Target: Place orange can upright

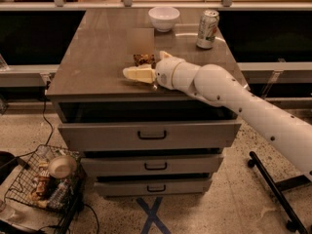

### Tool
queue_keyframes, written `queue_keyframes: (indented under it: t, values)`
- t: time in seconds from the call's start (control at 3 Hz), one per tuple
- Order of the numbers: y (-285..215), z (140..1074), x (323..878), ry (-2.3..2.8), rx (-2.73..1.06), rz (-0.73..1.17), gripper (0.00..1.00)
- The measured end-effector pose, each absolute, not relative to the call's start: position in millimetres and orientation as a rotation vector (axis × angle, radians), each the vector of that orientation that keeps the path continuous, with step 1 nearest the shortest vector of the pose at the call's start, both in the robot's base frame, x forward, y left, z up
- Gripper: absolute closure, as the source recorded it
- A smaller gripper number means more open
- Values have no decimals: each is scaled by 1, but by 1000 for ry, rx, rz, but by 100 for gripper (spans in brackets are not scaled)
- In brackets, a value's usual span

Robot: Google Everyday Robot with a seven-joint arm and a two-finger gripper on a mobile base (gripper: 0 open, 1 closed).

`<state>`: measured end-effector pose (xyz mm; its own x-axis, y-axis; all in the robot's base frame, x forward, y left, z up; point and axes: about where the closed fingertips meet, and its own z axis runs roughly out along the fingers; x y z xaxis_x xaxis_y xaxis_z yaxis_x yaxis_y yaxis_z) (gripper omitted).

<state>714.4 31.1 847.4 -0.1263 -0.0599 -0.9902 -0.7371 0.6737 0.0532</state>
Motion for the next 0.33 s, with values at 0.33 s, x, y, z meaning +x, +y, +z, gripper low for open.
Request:
queue_keyframes:
  t: [0.33]
  values:
    - [31,847,714,1613,-666,660,0]
